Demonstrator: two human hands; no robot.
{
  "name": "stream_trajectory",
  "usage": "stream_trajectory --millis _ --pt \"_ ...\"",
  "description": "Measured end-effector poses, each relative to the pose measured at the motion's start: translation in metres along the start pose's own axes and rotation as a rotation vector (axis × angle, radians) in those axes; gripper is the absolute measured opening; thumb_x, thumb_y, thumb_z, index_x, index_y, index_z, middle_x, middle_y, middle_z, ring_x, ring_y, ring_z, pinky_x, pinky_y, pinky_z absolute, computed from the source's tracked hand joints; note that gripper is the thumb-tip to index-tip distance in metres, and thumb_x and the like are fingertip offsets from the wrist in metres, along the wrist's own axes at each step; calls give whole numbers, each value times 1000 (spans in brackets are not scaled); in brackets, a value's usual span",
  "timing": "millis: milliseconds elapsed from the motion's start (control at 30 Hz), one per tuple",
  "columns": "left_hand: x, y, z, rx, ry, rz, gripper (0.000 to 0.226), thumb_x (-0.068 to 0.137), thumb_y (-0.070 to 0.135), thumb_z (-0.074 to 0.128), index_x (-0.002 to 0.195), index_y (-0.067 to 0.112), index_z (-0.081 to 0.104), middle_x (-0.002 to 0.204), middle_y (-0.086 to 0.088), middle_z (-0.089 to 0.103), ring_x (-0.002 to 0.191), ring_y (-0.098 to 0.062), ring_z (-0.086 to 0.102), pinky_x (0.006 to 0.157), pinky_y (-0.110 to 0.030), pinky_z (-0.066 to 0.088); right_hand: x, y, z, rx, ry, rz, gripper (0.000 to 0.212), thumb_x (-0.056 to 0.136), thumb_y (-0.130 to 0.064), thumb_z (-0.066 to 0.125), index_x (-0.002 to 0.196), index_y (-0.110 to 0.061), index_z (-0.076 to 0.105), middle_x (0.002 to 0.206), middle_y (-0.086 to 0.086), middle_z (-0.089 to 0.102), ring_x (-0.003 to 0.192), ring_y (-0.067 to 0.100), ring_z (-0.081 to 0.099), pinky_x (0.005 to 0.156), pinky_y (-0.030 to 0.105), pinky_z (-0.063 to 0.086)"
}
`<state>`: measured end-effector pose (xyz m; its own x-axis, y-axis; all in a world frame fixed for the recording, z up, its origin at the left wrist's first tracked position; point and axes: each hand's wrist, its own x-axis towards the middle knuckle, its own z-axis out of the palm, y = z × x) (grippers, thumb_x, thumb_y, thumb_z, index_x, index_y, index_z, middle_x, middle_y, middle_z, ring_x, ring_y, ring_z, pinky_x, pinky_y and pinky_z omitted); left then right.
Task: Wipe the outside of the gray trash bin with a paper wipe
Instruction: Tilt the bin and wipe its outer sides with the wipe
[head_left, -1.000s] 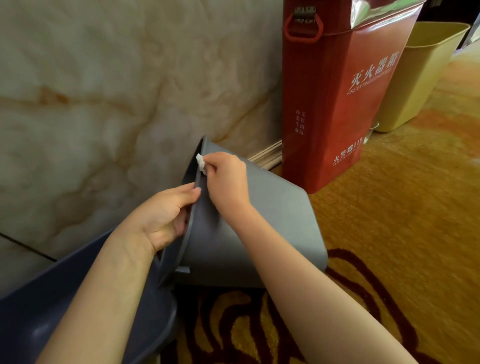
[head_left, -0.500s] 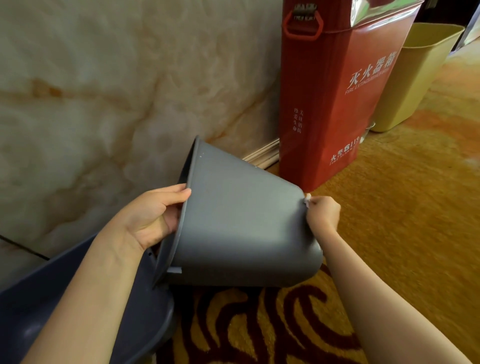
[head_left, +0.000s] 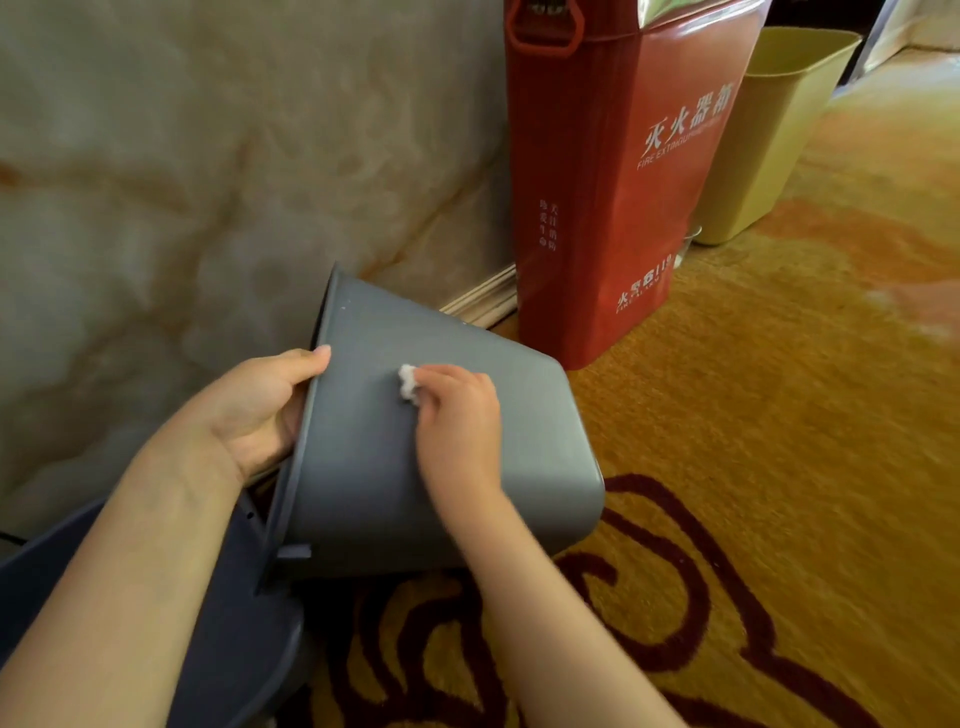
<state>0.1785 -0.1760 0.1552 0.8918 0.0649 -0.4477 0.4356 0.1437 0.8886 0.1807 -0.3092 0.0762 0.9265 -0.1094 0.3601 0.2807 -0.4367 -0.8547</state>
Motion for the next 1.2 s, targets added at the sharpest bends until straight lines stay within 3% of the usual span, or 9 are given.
stream_trajectory --millis 100,300,400,533,667,767,967,1100,1200 --pt "-1 2 -2 15 26 -1 23 97 16 36 96 7 58 61 -2 74 56 -12 70 45 -25 55 18 58 -24 -105 22 186 21 87 -1 54 94 -3 73 99 14 71 96 33 58 82 34 39" --pt "0 6 6 46 5 -24 27 97 18 36 93 11 62 66 0 75 61 -10 72 64 -31 48 -2 123 -75 -98 278 588 29 93 -11 51 73 -6 71 80 10 70 76 21 58 61 27 39" --pt "1 6 10 49 33 -15 26 97 19 36 91 12 61 63 2 75 59 -9 71 64 -30 46 -37 98 -69 -90 440 451 18 90 -3 55 95 -5 72 99 5 69 98 22 59 84 20 40" --pt "3 8 13 60 36 -11 26 97 19 36 90 12 61 63 3 75 59 -8 71 64 -30 46 -95 41 -28 63 388 104 18 88 -8 58 102 -9 69 103 -4 61 100 4 54 91 5 39" --pt "3 5 15 81 44 -2 26 97 18 36 92 12 61 63 3 75 59 -8 71 64 -30 47 -105 63 -27 5 467 201 17 87 1 55 101 0 66 102 9 58 95 13 52 89 6 38" --pt "1 6 14 63 44 -10 26 97 17 35 92 12 60 63 3 74 58 -8 71 63 -30 48 -97 93 -41 18 513 352 14 89 4 52 99 -2 61 100 10 52 92 18 50 83 19 42" --pt "3 10 28 28 -6 -19 26 97 22 37 89 12 60 58 3 73 53 -7 69 47 -22 54 -89 138 -60 312 602 934 8 96 -26 49 101 -24 55 108 2 59 100 20 56 81 36 47" --pt "7 21 30 128 33 27 25 97 14 37 84 10 57 49 5 69 45 -5 65 50 -23 52 -88 130 -77 295 637 860 19 93 -33 52 104 -19 59 106 4 62 98 21 58 74 32 45" --pt "4 21 31 142 -24 111 27 95 3 33 80 6 56 46 2 68 43 -7 64 45 -20 53 -75 106 -88 265 601 662 22 92 -36 53 103 -19 60 104 13 63 95 30 60 78 44 53"
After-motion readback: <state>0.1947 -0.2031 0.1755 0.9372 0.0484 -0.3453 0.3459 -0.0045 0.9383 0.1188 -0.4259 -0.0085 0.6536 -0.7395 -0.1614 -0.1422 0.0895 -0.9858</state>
